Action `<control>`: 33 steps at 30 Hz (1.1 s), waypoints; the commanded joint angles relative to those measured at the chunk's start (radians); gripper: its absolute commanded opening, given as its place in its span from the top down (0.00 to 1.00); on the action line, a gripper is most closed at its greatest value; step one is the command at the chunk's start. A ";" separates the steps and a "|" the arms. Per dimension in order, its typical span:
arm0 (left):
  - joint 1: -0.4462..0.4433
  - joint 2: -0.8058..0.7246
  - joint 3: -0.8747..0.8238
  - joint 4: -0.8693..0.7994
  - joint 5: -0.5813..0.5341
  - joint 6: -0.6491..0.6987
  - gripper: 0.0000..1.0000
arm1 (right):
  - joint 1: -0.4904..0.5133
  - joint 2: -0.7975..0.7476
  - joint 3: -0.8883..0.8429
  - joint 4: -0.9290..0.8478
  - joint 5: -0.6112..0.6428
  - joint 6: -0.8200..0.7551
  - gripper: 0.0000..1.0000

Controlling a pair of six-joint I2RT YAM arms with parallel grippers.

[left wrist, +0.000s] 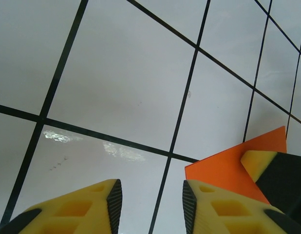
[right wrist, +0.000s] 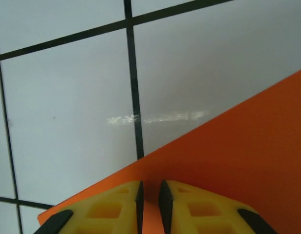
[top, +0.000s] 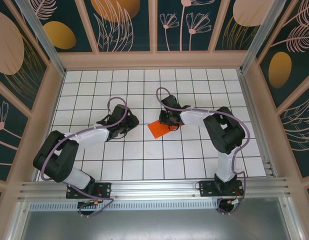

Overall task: Fold a paper plane with a square sheet of paper (pick it up from the middle)
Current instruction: Rotate the paper at the center of the table.

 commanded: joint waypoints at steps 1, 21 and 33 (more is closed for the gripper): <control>0.011 -0.014 0.006 -0.019 0.008 0.024 0.57 | 0.011 0.048 0.050 -0.099 0.105 -0.003 0.75; 0.061 -0.026 0.005 -0.011 0.110 0.096 0.49 | 0.059 -0.172 -0.052 0.056 -0.129 -0.292 0.59; 0.036 0.027 0.010 0.045 0.271 0.136 0.46 | -0.029 -0.112 -0.057 -0.070 0.085 0.010 0.51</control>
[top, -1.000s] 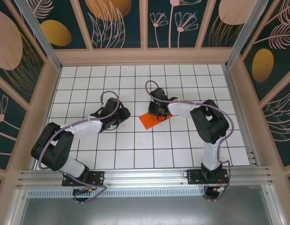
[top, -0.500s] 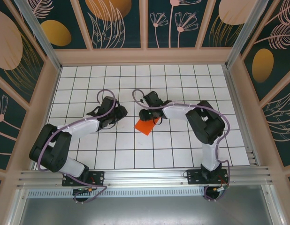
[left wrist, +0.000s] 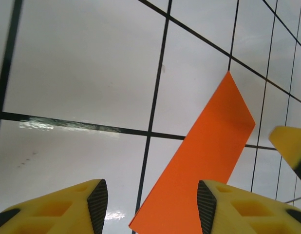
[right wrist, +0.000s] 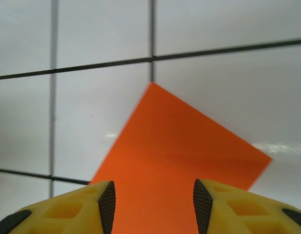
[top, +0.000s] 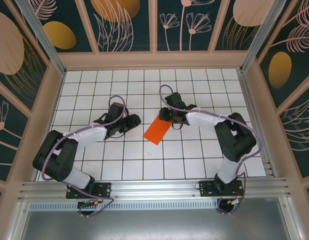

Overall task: Fold a paper plane with a square sheet of paper (pick it up from the middle)
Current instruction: Rotate the paper at the center of the table.

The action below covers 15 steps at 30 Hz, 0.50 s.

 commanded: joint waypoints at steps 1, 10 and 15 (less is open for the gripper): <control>-0.023 0.023 0.010 0.027 0.054 0.039 0.46 | -0.019 0.048 0.008 -0.048 0.038 0.078 0.51; -0.084 0.088 0.037 0.030 0.079 0.043 0.51 | -0.046 0.174 0.093 -0.061 0.017 0.052 0.51; -0.107 0.111 0.039 0.031 0.088 0.026 0.51 | -0.065 0.226 0.119 -0.028 -0.043 -0.010 0.52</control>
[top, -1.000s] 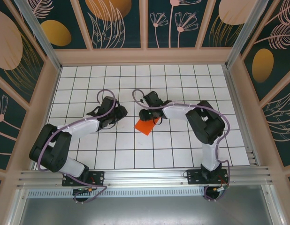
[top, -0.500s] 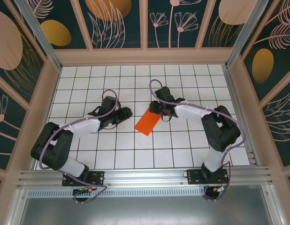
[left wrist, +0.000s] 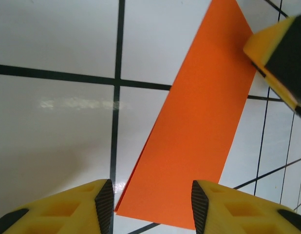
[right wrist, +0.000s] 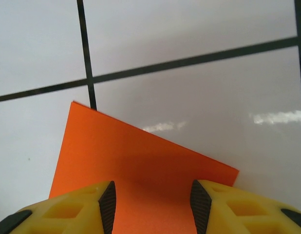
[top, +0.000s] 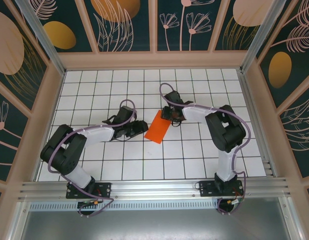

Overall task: Fold a paper plane with a square sheet of paper (pick it up from the middle)
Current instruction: Rotate the paper at the center of the table.

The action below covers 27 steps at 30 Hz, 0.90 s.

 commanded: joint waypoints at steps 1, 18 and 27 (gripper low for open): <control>-0.016 0.017 0.019 0.017 0.023 0.002 0.51 | -0.019 0.072 0.018 0.005 -0.046 -0.049 0.52; -0.051 0.047 0.008 0.044 0.051 -0.058 0.51 | -0.008 -0.071 -0.061 0.083 -0.199 -0.038 0.53; -0.055 0.055 0.007 0.034 0.058 -0.065 0.50 | -0.017 0.003 -0.066 0.060 -0.167 -0.021 0.54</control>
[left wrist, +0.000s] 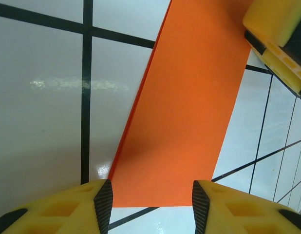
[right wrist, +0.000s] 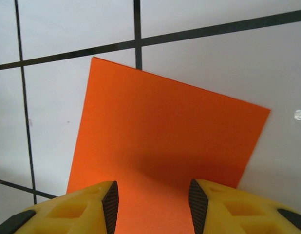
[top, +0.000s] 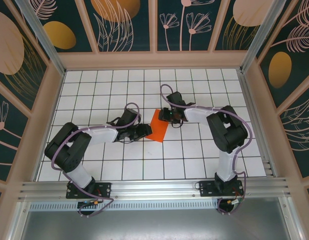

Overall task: Fold a paper plane with a square sheet of paper (pick it up from the middle)
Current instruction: Rotate the paper at the center of the table, then fold the triangle a second time at the center of the table.

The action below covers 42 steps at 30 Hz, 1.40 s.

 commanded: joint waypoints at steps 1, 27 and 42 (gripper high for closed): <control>-0.008 0.014 0.006 0.014 0.014 -0.014 0.50 | -0.009 0.039 -0.006 -0.019 0.010 0.021 0.54; -0.013 0.008 0.013 -0.052 -0.057 -0.009 0.50 | -0.010 0.077 -0.018 -0.032 0.009 0.045 0.55; -0.015 -0.017 -0.017 0.148 0.102 -0.037 0.63 | -0.009 0.077 -0.020 -0.028 0.003 0.043 0.55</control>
